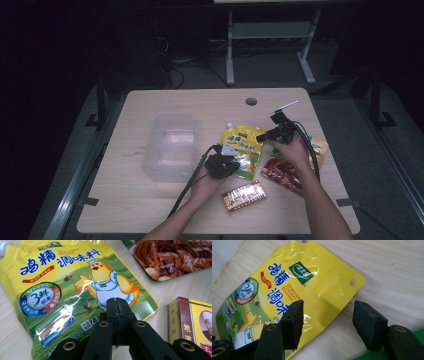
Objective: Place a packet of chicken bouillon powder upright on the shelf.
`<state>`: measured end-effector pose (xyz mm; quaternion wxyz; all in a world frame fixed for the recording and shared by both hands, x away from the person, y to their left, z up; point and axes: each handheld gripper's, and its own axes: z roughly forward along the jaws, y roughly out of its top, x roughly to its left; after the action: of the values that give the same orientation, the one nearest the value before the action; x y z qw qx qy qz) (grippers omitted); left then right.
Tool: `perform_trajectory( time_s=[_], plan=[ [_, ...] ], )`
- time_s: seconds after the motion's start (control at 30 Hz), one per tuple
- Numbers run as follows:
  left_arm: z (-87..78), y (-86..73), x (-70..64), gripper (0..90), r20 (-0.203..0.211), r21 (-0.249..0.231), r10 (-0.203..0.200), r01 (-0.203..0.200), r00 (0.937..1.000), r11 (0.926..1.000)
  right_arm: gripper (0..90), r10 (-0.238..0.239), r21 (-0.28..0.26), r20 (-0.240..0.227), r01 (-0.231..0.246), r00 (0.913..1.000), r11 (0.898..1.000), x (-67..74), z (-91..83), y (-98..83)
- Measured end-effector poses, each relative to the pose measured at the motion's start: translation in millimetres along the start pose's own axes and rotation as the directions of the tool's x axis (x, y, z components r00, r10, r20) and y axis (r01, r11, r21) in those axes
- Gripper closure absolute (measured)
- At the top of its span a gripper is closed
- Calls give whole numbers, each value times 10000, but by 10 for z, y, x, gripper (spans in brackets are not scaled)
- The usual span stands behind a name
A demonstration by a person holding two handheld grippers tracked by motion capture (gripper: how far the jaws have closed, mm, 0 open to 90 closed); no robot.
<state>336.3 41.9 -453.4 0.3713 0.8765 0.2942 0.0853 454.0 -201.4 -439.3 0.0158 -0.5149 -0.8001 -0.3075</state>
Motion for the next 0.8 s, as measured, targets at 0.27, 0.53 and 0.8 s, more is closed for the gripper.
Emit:
perform_trajectory(
  time_s=[0.27, 0.53, 0.8],
  plan=[
    [15, 16, -4, 892, -24, 36, 13, -13, 10000, 10000, 416, 416, 19, 425, -417, 9982, 9991, 25, 94, 5],
    [31, 36, 7, 892, -2, 119, 32, -32, 10000, 9999, 484, 165, 127, 389, -170, 9991, 9998, 65, 181, 13],
    [45, 44, 4, 891, 71, 92, -130, 129, 9999, 9999, 611, 19, 94, 319, -22, 9995, 10000, 110, 212, 18]
  ],
)
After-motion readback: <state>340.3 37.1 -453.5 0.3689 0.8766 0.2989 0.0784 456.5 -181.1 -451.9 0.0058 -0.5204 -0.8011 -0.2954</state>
